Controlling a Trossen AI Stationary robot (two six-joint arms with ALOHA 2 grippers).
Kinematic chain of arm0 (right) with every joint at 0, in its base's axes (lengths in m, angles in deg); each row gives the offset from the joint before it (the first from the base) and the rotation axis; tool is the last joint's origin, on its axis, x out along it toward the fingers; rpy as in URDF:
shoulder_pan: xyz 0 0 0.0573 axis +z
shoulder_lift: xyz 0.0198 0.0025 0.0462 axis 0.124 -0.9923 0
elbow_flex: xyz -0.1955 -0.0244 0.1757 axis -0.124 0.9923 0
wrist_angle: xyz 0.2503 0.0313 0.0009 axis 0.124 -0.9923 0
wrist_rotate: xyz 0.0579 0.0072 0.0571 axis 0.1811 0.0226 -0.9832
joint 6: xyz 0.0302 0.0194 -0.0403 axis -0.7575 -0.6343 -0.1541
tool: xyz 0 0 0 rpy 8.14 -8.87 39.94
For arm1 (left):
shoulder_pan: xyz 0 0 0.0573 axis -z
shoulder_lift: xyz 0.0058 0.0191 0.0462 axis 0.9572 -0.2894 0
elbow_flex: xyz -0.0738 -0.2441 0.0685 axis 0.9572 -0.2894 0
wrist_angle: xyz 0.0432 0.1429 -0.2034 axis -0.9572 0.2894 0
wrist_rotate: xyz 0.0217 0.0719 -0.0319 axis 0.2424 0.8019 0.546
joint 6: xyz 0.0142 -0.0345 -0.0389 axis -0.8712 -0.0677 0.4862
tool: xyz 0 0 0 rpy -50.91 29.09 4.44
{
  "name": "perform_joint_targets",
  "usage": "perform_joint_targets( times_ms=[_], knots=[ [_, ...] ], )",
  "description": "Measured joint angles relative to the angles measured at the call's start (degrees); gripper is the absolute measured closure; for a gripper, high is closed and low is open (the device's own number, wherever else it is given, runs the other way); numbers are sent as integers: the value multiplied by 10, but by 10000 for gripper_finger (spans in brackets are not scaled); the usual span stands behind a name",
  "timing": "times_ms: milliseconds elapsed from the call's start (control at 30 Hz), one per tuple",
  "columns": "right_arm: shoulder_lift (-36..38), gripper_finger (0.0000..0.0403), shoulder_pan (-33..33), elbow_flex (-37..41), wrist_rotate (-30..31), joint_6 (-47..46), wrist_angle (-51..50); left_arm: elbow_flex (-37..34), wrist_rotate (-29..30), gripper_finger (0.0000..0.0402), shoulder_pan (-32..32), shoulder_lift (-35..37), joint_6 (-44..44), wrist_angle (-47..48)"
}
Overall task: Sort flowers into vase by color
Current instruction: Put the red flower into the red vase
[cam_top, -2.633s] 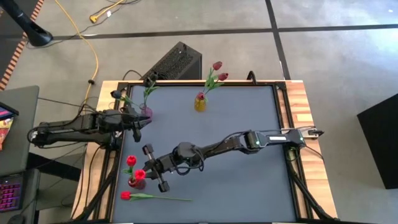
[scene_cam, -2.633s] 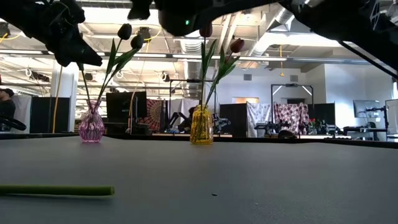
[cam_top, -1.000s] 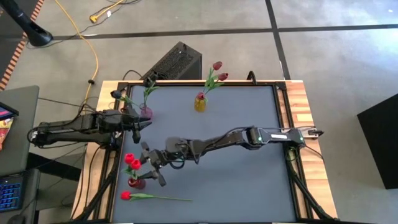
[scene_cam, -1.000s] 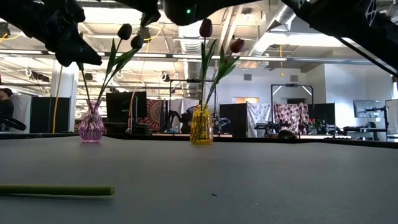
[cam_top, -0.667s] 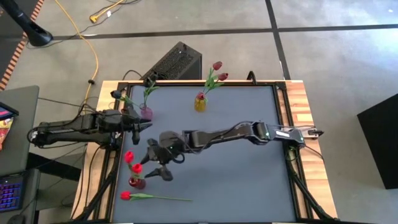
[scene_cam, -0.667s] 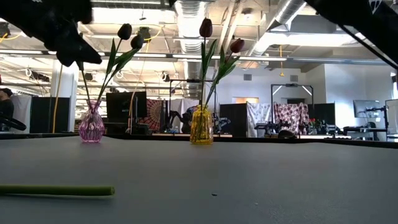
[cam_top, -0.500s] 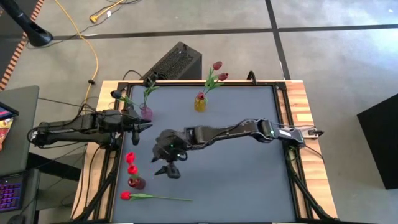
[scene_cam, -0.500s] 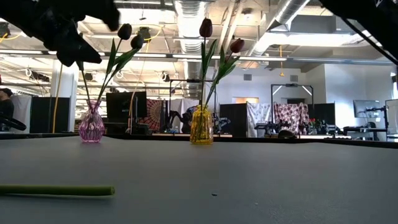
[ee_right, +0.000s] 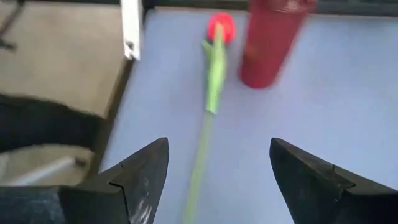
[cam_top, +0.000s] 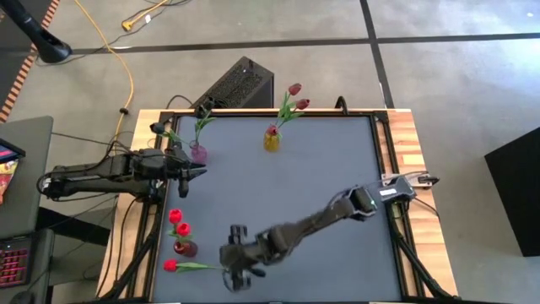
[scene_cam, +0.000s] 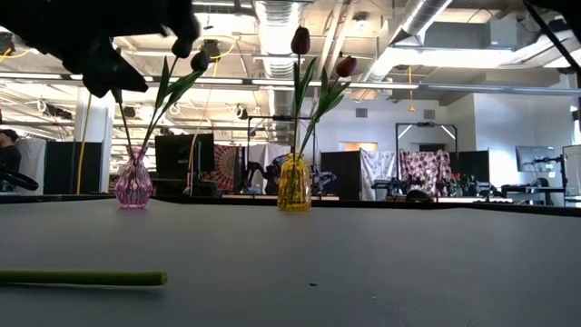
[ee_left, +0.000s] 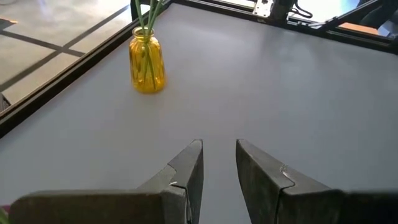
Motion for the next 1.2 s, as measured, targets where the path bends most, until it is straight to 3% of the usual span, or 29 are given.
perform_joint_targets(
  times_ms=[133, 667, 833, 1067, 1133, 1200],
  knots=[
    [-38, 97, 17, -1, 27, -26, 32, -1, 0, 319, 0, 0, 0, 0],
    [-144, 112, 11, -2, 38, -54, 146, -1, 4, 319, 0, 0, 13, 0],
    [-144, 186, 13, -4, 54, -57, 106, -2, 4, 319, 0, 0, 13, 1],
    [-138, 363, 7, -3, 56, -61, 85, -2, 4, 319, 0, 0, 10, 0],
    [-131, 386, 4, -4, 42, -59, 82, -2, 4, 319, 0, 0, 10, 0],
    [-128, 384, 3, -13, 29, -57, 78, -2, 4, 319, 0, -1, 10, 0]
  ],
)
